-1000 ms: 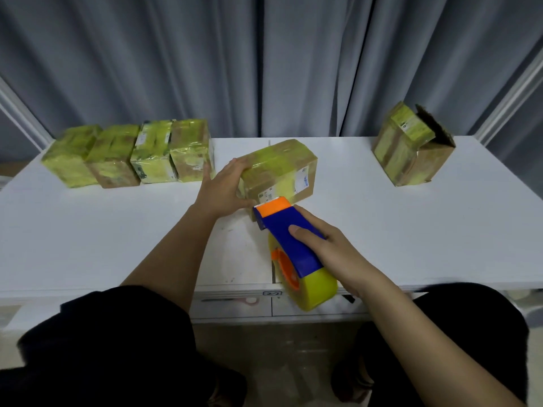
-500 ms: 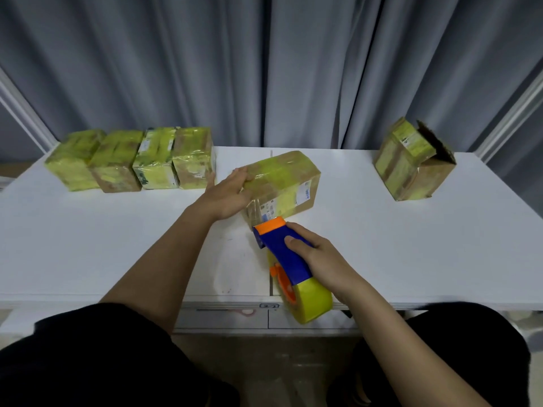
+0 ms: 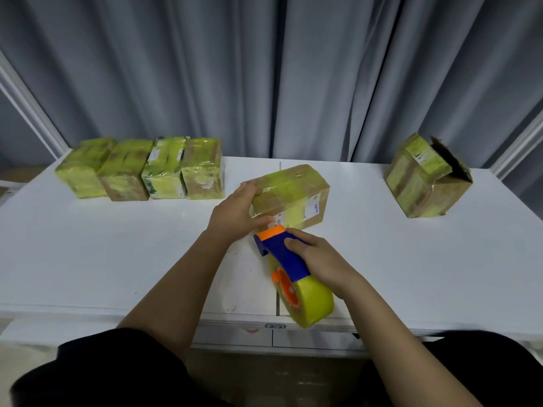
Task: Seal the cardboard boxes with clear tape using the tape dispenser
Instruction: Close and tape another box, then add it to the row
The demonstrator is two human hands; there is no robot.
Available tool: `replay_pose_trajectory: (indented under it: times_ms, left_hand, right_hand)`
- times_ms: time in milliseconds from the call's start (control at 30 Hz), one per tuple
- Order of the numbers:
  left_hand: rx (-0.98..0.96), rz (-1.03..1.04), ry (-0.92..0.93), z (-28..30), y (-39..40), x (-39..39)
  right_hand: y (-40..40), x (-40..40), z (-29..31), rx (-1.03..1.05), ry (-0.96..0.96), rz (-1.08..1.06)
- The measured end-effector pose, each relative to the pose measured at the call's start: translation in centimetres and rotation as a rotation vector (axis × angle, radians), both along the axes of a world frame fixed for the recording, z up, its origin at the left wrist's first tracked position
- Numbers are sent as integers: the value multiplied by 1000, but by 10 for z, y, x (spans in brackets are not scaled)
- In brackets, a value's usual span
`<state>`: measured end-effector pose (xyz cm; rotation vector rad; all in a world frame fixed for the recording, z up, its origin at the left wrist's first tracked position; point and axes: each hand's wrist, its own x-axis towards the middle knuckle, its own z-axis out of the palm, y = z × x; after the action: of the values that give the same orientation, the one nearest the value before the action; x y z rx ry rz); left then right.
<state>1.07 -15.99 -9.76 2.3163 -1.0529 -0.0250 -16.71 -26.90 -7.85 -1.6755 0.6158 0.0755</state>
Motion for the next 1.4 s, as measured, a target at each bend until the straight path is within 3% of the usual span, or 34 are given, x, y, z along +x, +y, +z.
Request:
replay_pose_trajectory:
  times_ms: [133,300,433,600,667,800,933,1167,1400]
  left_hand:
    - [61,92,-162,-2,-1,-5]
    - [236,324,-593,-7,-4,-24]
    - [262,444,-674,-12,-4,-33]
    - [378,416,-490,11,-15,-23]
    - [320,379,-390,11,-15,-14]
    - [134,174,-21,6,-12,0]
    - [287,127,-17,7,-20,2]
    - [248,178,59,4,-20,-3]
    - [240,200,102,10,-21,-9]
  right_hand:
    - [-14,-4,5,-194,54,64]
    - [-33,-7,18,-383,132,138]
    - [-44,-3,22,-509,193,203]
    - [-53,3,28,-638,195,207]
    - [-58,4,29,-703,208,214]
    - [-65,12,35,-756,272,252]
    - [-61,28,37,-834,384,319]
    - [-41,49,41,-1125,459,401]
    - [-22,63,43,-1422,445,347]
